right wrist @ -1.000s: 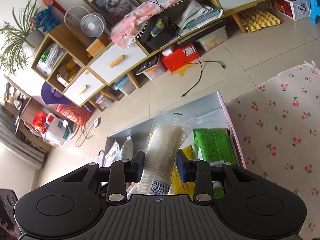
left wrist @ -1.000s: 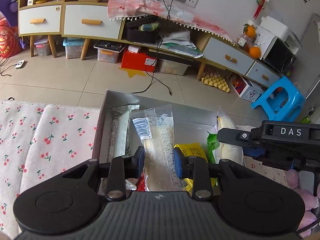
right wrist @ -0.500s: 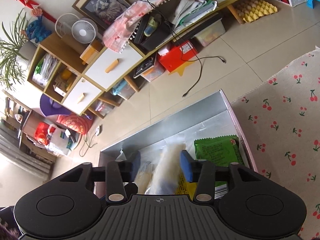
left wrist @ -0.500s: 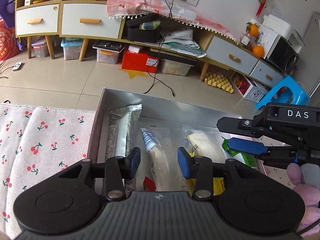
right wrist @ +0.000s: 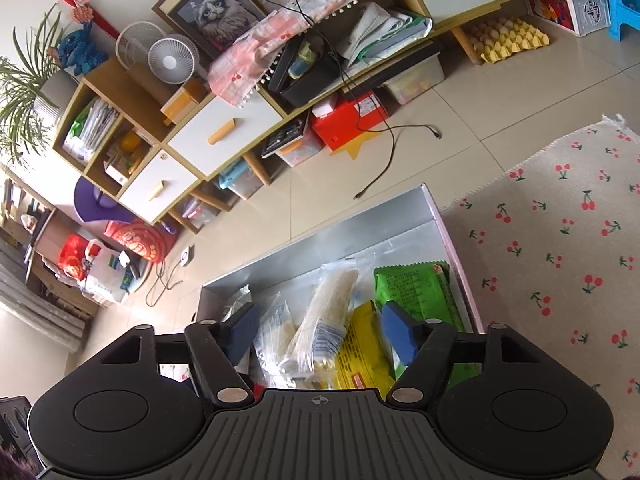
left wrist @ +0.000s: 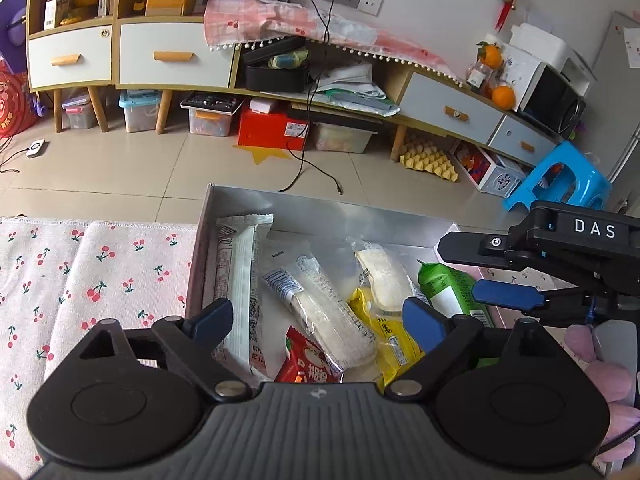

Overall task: Organize snacks
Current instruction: 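Carry both clear bars into the pink box and open both tools, then move both tools back over the remaining snack pile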

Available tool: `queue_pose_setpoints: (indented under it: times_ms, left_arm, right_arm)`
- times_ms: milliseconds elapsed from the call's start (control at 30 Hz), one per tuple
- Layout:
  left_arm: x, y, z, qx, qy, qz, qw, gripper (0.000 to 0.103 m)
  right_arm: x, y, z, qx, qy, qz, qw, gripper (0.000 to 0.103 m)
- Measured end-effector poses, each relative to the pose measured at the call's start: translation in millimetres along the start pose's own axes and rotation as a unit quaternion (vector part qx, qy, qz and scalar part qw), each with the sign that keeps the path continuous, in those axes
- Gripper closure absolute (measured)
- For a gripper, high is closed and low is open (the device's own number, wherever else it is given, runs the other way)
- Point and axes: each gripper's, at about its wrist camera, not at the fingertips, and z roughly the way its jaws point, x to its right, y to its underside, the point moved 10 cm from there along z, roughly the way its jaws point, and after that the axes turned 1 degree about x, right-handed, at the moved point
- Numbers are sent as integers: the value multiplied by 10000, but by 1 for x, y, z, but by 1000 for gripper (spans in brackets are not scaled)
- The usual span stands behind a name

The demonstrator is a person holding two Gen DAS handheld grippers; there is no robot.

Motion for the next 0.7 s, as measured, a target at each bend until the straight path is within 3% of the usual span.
queue_pose_setpoints:
  times_ms: [267,700]
  left_arm:
    - [5,9,-20,-55,-78,85,9999,1]
    - [13,39,-58,-130,-282,290,9991,1]
  right_arm:
    - [5,13,-32,33,239,-158,9996,18]
    - [10,54,-80,-95,517,-495,9974,17]
